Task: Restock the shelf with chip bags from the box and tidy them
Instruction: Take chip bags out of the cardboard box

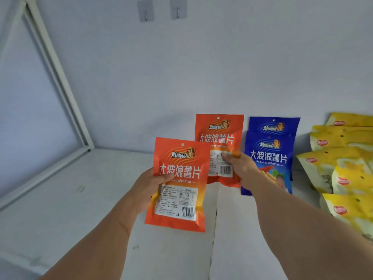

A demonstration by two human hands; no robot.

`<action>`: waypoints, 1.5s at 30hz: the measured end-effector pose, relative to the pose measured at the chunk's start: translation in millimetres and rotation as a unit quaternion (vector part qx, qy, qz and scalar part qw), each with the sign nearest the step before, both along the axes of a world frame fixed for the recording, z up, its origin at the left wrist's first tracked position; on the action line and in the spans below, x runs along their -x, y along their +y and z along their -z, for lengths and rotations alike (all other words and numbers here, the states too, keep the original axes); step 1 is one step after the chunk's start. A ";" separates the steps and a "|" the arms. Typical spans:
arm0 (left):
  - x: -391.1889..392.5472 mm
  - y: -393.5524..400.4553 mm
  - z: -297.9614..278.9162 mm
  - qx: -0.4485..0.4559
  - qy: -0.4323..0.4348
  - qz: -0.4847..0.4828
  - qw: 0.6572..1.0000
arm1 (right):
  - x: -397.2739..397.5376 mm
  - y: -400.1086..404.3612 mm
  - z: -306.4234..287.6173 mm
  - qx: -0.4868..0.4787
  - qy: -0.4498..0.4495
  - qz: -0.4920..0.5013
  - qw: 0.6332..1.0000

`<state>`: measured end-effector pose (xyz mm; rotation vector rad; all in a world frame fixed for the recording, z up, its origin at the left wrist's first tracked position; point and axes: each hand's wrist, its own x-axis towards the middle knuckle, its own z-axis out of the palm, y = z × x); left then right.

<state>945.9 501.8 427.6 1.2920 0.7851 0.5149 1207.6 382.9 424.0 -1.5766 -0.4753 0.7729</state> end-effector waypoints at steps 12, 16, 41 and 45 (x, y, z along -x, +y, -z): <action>-64.9 71.4 15.4 0.018 0.040 -0.013 0.999 | -64.2 77.5 40.2 0.047 -0.047 0.047 0.997; -78.1 86.6 18.1 0.023 0.045 -0.009 0.999 | -69.9 91.0 50.5 0.063 -0.067 0.075 0.993; -151.0 75.4 22.3 -0.032 0.042 0.012 0.999 | -17.8 49.7 34.6 0.256 -0.364 0.091 0.891; -168.3 71.6 30.3 -0.032 0.051 0.006 0.998 | -1.6 38.2 50.5 0.254 -0.360 0.096 0.893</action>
